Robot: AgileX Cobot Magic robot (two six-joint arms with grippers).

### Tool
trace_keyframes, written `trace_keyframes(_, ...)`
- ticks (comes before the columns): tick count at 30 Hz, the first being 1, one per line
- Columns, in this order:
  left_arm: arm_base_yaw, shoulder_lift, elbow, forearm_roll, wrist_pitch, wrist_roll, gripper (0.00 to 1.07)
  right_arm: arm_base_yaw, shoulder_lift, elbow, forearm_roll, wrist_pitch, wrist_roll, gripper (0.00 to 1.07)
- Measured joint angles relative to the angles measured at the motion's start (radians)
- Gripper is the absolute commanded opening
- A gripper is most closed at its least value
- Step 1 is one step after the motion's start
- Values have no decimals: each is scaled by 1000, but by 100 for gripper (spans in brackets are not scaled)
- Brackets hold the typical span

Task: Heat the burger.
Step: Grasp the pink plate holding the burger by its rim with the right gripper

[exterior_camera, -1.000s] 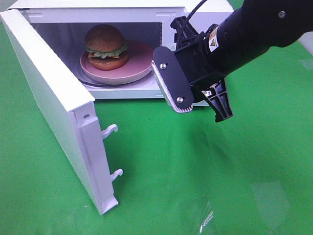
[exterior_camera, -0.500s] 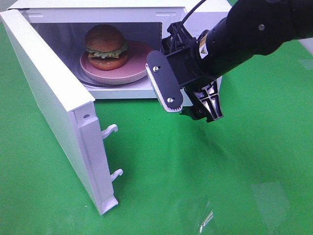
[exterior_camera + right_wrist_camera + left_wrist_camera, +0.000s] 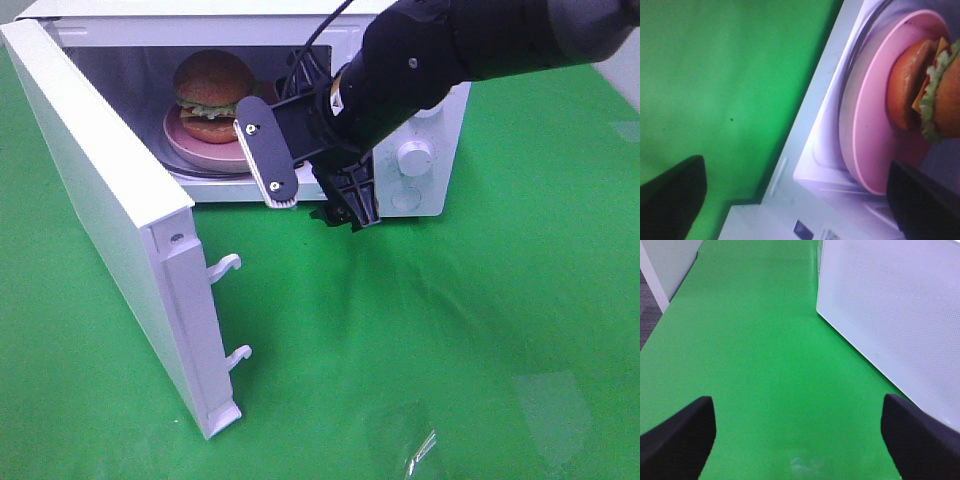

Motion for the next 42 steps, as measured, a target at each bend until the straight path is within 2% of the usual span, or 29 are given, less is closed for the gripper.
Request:
trace_keyframes(21,0,0,0,0,0,0,82,7,250,-295,0,2,41,90)
trace_keyframes(35,0,0,0,0,0,0,82,-13,365,-415,0,12,56,88)
trace_keyframes(42,0,0,0,0,0,0,82,-37,390,-426,0,10,66,87)
